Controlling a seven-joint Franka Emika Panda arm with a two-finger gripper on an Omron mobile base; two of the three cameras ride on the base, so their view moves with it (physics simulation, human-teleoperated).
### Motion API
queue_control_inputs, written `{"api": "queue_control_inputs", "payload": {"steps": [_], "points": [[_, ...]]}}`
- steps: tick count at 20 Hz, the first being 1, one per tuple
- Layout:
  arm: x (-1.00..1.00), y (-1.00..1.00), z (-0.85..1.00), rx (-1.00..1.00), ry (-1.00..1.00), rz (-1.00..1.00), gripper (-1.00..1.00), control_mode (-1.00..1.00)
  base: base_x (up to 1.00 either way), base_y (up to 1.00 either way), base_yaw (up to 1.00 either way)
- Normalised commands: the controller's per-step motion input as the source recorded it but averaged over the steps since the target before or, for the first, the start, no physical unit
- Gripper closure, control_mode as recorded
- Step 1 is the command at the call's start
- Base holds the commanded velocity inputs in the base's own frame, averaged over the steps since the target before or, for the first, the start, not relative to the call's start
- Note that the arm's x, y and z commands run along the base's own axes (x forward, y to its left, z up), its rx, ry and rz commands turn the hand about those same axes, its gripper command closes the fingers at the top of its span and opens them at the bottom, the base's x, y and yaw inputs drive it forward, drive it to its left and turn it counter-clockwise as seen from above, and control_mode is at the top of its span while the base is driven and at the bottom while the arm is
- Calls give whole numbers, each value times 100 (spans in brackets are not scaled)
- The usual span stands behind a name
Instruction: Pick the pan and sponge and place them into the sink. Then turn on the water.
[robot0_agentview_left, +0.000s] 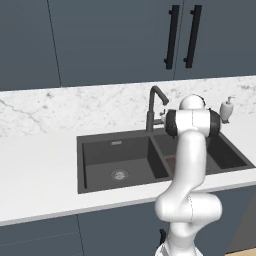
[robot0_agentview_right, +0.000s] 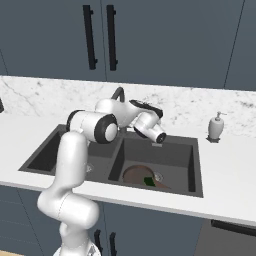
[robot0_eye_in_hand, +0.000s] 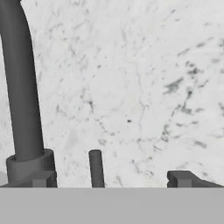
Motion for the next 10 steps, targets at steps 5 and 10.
{"api": "queue_control_inputs", "payload": {"steps": [5, 10], "points": [[29, 0, -25, 4, 10, 0, -100, -100, 0, 0, 0], [31, 0, -17, 3, 9, 0, -100, -100, 0, 0, 0]]}}
